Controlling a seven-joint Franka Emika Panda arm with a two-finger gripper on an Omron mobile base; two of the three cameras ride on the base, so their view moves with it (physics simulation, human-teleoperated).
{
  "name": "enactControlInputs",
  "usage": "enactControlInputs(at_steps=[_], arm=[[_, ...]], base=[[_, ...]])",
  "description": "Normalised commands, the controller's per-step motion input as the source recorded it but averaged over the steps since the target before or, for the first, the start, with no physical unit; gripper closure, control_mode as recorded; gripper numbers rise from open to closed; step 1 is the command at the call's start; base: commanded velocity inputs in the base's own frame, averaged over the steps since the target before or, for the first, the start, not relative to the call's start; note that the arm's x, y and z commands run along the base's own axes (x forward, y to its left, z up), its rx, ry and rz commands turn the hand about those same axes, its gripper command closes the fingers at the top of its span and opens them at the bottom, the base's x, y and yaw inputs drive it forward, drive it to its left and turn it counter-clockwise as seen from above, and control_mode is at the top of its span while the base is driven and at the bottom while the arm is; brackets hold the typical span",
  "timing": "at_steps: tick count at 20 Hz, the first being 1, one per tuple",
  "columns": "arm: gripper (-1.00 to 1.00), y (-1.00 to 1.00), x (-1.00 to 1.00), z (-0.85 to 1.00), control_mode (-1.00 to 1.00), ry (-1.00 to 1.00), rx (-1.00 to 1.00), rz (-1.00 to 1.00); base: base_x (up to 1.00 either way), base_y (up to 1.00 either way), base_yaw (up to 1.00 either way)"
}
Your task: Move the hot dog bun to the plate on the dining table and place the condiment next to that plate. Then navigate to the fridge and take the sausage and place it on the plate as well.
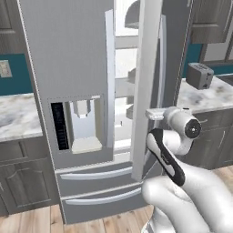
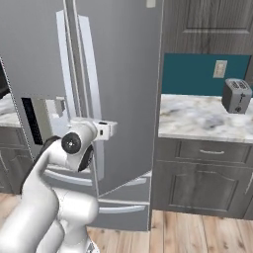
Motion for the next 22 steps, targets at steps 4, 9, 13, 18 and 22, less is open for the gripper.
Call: enactControlInputs(at_steps=[4,9,13,18,22], arm=[[-1.00,-0.97,-0.99,0.97,-1.00,0.00,0.04,-0.09],[-1.00,-0.27,-0.60,0.80,-1.00,0.00,0.03,-0.02],[-1.00,0.70,-0.76,0.33,-1.00,-0.01,0.01,0.01],[-1.00,1.00,-0.90,0.06,-1.00,0.04,-0.04,0.00],[-1.00,1.00,-0.15,0.00,-1.00,0.16,-0.05,0.02]], base=[[0.00,0.00,0.00],[0.00,0.00,0.00],[0.00,0.00,0.00],[0.00,0.00,0.00],[0.00,0.00,0.00]])
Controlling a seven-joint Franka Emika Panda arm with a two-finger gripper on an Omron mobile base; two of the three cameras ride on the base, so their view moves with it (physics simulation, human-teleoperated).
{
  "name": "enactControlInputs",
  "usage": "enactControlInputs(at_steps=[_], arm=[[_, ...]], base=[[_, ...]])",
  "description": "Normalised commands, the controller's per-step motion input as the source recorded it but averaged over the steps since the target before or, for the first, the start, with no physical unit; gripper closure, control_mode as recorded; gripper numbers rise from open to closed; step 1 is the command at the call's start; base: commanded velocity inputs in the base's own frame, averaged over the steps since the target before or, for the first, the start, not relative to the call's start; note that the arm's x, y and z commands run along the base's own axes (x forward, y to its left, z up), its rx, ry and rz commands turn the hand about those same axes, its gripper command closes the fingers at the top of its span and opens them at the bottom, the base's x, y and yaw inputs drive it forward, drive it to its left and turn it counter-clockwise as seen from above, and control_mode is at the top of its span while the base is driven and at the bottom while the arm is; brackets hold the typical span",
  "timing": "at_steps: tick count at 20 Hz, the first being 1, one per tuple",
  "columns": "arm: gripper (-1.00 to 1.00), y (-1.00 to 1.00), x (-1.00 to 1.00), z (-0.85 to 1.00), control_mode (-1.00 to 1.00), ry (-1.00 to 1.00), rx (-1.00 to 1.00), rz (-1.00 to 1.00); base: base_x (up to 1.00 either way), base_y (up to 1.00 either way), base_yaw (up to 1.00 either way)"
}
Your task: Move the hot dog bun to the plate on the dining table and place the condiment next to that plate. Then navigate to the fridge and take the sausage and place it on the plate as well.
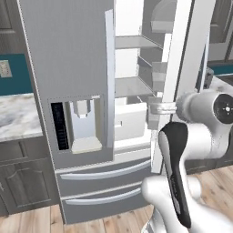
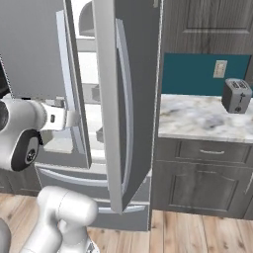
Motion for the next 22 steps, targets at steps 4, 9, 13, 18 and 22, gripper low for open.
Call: enactControlInputs(at_steps=[4,9,13,18,22], arm=[[-1.00,0.80,0.51,-0.28,-1.00,0.25,-0.16,-0.02],[-1.00,0.07,0.99,-0.66,-1.00,0.15,-0.08,-0.03],[-1.00,0.00,0.98,-0.76,-1.00,0.12,-0.03,-0.02],[-1.00,-0.03,0.94,-0.65,-1.00,0.00,-0.02,0.00],[-1.00,-0.23,0.86,-0.32,-1.00,-0.01,0.00,0.00]], base=[[0.00,0.00,0.00],[0.00,0.00,0.00],[0.00,0.00,0.00],[0.00,0.00,0.00],[0.00,0.00,0.00]])
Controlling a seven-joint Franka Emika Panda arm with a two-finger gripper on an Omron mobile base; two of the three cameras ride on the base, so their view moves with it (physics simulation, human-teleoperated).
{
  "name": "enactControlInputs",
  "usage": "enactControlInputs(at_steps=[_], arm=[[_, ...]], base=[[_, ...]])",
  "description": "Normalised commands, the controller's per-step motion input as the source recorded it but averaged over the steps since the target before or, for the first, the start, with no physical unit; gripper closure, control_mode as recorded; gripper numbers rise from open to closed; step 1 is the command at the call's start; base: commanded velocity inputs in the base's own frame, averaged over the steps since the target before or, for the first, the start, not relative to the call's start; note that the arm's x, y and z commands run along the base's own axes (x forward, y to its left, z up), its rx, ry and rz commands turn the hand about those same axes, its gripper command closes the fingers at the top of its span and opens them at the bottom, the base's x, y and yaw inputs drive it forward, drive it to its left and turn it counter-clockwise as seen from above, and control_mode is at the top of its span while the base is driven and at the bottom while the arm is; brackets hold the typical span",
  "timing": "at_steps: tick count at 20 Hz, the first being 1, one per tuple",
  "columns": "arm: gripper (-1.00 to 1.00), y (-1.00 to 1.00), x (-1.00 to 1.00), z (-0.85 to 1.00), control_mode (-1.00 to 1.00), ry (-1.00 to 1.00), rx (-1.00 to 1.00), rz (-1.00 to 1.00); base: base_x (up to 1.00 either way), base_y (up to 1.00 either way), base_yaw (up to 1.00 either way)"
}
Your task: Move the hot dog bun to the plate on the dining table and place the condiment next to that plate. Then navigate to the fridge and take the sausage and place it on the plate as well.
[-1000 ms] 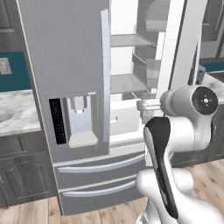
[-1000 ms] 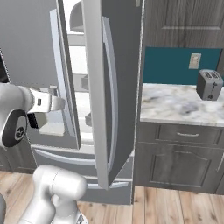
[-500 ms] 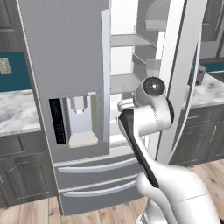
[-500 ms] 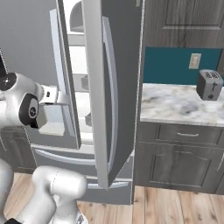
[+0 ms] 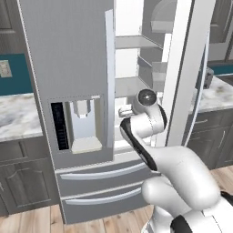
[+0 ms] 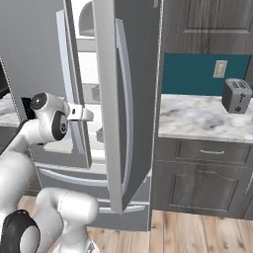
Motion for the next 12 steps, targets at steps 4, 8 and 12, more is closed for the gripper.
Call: enactControlInputs(at_steps=[4,8,12], arm=[[-1.00,-0.53,0.40,-0.06,-1.00,0.00,-0.01,-0.03],[-1.00,-0.52,-0.06,0.00,-1.00,-0.01,-0.04,-0.10],[-1.00,-0.69,-0.40,0.00,-1.00,-0.02,-0.07,-0.18]], base=[[0.00,0.00,0.00],[0.00,0.00,0.00],[0.00,0.00,0.00]])
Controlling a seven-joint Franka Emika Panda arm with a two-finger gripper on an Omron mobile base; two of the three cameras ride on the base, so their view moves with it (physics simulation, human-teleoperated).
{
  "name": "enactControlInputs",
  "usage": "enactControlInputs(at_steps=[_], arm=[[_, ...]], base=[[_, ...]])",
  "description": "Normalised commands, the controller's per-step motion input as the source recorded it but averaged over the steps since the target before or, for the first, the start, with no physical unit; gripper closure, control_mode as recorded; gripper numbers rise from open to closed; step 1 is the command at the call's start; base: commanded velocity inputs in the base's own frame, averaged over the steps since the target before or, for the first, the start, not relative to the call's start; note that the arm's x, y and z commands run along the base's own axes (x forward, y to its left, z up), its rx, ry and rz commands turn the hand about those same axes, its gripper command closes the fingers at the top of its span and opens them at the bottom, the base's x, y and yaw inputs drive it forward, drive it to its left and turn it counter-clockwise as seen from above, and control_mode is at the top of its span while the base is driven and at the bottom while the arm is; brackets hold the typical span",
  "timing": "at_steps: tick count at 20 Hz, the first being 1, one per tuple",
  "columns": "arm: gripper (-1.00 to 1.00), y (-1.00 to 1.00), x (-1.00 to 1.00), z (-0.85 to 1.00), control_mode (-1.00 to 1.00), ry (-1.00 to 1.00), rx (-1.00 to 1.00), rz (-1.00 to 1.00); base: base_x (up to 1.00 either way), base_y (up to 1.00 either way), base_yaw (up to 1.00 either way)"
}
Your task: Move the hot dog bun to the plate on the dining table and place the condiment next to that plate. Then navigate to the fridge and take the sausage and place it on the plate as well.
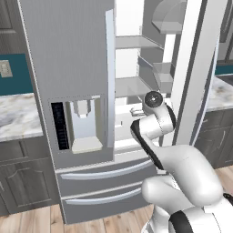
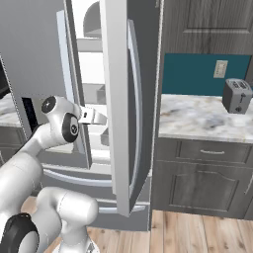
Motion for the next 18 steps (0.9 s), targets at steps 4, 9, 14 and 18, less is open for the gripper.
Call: enactControlInputs(at_steps=[4,9,14,18], arm=[[-1.00,-0.99,-0.84,0.00,-1.00,-0.05,-0.07,-0.24],[-1.00,-1.00,-0.67,0.02,-1.00,-0.08,-0.07,-0.25],[-1.00,-1.00,-0.09,0.07,-1.00,-0.05,-0.07,-0.28],[-1.00,-1.00,0.55,0.20,-1.00,0.00,-0.01,-0.28]], base=[[0.00,0.00,0.00],[0.00,0.00,0.00],[0.00,0.00,0.00],[0.00,0.00,0.00]])
